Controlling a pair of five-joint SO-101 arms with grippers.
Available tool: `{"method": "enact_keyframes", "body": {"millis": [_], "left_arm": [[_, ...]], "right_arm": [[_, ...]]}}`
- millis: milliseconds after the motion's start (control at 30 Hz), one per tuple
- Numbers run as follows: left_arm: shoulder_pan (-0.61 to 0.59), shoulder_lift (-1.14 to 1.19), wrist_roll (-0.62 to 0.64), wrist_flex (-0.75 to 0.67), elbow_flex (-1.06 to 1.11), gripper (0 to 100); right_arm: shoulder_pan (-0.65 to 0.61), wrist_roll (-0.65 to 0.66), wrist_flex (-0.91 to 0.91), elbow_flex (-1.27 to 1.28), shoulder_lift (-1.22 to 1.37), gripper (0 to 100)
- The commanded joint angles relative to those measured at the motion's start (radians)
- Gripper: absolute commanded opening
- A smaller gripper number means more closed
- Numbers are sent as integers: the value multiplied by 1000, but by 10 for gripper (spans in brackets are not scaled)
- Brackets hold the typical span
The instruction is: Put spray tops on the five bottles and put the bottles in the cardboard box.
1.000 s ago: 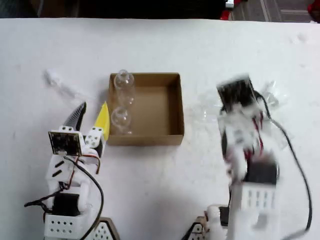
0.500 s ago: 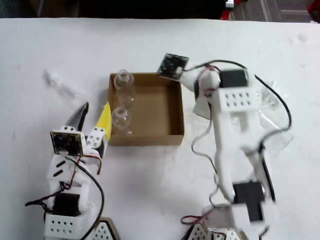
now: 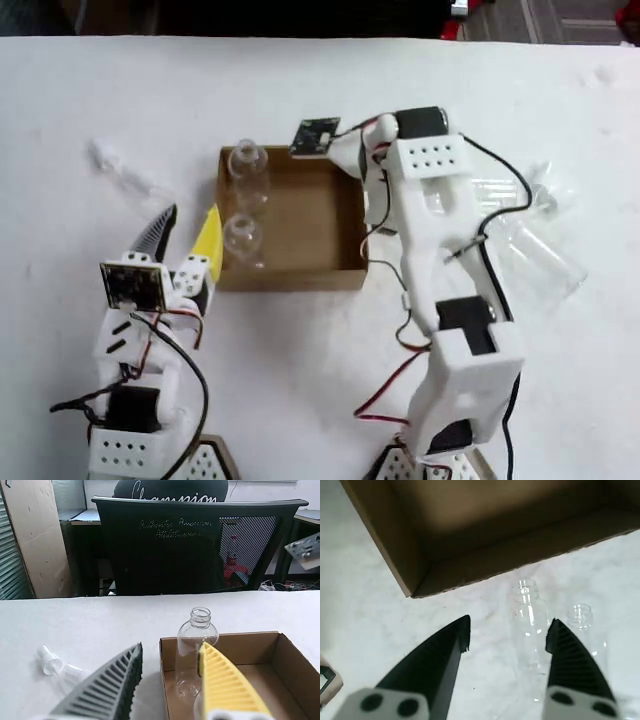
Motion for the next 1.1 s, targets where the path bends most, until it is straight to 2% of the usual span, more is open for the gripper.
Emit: {"method": "enact_keyframes", "body": {"millis": [0,133,600,1067], "left_arm": [[8,-8,-12,2,-3,176],[10,-8,-12,2,-3,176],[10,-8,-14,2,-3,176],[13,-8,-12,2,-3,176]], "right_arm": [[7,48,7,-40,10,222],[28,66,7,-40,44,182],[31,66,-131,-40,170,190],[96,100,-168,-38,220,188]]}}
